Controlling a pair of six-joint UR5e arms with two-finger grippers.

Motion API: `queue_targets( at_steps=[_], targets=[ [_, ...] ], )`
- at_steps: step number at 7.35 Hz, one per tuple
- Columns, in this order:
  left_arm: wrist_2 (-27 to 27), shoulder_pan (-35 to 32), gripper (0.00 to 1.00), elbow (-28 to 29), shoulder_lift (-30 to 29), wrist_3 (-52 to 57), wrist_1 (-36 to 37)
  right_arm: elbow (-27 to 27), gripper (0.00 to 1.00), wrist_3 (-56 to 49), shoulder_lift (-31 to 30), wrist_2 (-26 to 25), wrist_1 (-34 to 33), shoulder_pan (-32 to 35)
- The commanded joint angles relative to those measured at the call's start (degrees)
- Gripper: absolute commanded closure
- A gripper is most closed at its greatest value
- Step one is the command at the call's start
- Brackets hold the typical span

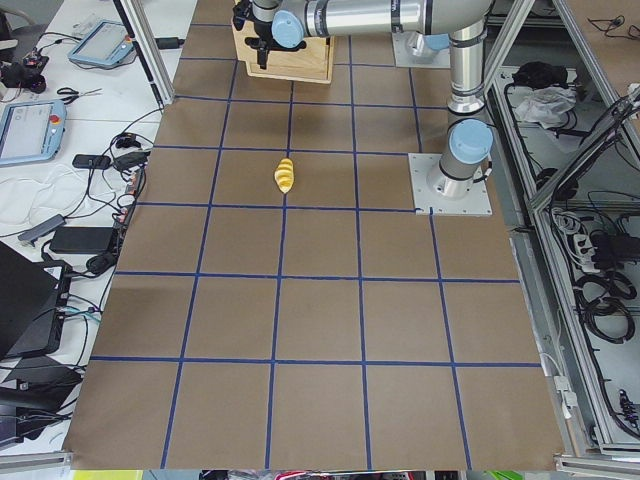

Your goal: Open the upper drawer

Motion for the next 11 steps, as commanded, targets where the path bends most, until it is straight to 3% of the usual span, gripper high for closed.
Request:
queue_targets(
  at_steps=[1, 7, 8, 11],
  targets=[
    [0.7, 0.3, 0.0, 0.0, 0.1, 1.5, 0.0, 0.0, 0.0, 0.0, 0.0, 0.0, 0.0, 0.0],
    [1.7, 0.5, 0.0, 1.2, 3.1, 1.3, -4.3, 0.0, 0.0, 0.1, 0.0, 0.0, 0.0, 0.0],
    [5.2, 0.8, 0.0, 1.4, 4.3, 1.4, -5.7, 0.0, 0.0, 0.1, 0.0, 0.0, 0.0, 0.0],
    [6.3, 7.6, 0.0, 6.5, 9.3, 1.3, -18.9, 0.1, 0.0, 0.1, 0.0, 0.0, 0.0, 0.0]
  ],
)
